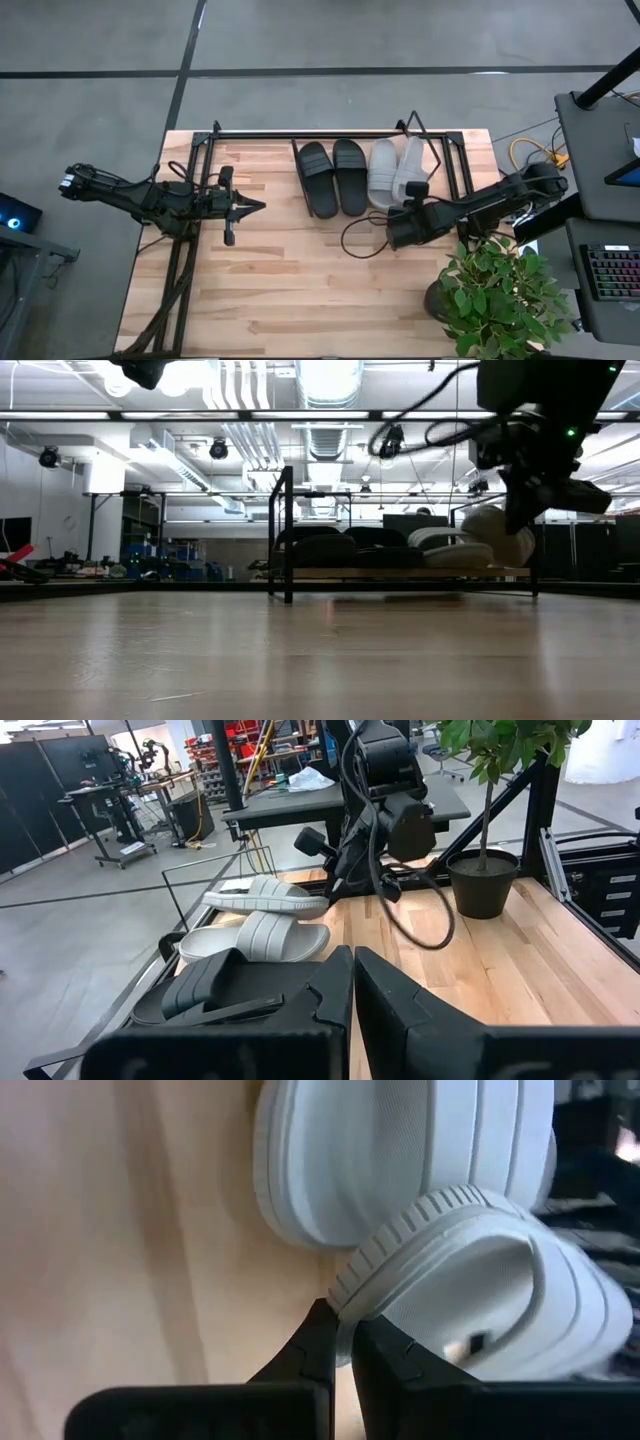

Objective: Pick and place slides into the shelf
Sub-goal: Adjust the gray slides from the shelf

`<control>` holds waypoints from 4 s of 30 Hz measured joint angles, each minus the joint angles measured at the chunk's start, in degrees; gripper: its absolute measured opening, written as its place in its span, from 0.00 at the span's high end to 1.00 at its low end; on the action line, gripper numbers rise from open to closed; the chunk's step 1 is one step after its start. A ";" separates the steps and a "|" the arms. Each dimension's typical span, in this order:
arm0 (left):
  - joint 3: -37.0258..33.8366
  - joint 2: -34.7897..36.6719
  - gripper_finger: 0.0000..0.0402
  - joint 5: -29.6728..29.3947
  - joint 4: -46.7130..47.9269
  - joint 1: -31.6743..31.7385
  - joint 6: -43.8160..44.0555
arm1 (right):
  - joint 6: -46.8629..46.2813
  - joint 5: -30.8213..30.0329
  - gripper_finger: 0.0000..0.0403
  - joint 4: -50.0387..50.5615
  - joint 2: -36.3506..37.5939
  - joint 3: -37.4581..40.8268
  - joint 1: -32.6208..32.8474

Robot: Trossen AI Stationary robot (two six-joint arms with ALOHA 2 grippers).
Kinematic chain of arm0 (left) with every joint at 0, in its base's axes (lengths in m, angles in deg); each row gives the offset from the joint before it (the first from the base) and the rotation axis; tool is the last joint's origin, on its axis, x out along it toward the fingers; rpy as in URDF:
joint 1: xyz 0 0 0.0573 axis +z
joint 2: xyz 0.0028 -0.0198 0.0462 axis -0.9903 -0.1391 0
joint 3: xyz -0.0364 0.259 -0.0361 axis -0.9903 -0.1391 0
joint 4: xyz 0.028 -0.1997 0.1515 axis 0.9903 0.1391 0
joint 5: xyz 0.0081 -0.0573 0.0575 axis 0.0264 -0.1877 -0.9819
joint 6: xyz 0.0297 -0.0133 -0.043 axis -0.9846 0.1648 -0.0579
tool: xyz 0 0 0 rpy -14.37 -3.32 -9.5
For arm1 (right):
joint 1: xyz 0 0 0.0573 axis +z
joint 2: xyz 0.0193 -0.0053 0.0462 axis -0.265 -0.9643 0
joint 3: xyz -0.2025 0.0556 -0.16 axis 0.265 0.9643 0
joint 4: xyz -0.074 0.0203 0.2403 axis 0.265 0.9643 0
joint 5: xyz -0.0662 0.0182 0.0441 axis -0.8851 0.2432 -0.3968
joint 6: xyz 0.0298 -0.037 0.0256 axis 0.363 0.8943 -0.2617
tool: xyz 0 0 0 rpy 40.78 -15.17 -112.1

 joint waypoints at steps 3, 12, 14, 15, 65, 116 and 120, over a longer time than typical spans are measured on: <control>0.00 -0.01 1.00 0.00 0.00 0.01 0.00 | 1.30 0.85 0.97 -2.98 0.48 0.00 0.00; 0.00 0.01 1.00 0.00 -0.02 0.01 0.02 | 6.08 0.28 0.97 -6.12 0.48 0.00 -0.25; 0.00 0.01 1.00 0.00 -0.02 -0.01 0.00 | 7.59 0.36 0.97 -8.11 0.48 -0.13 -0.73; 0.00 0.00 1.00 0.00 -0.02 0.01 0.00 | 8.23 0.45 0.97 -9.63 0.48 -0.13 -0.83; 0.00 0.01 1.00 0.00 0.92 -0.01 0.00 | 4.96 -7.38 0.97 7.62 -3.89 -11.92 -0.60; 0.00 0.01 1.00 0.00 0.92 0.01 0.04 | -1.36 -7.57 0.97 23.93 -16.55 -16.71 -1.25; 0.00 0.00 1.00 0.00 0.92 -0.01 0.04 | -0.95 -5.86 0.97 23.32 -16.55 -15.71 -1.27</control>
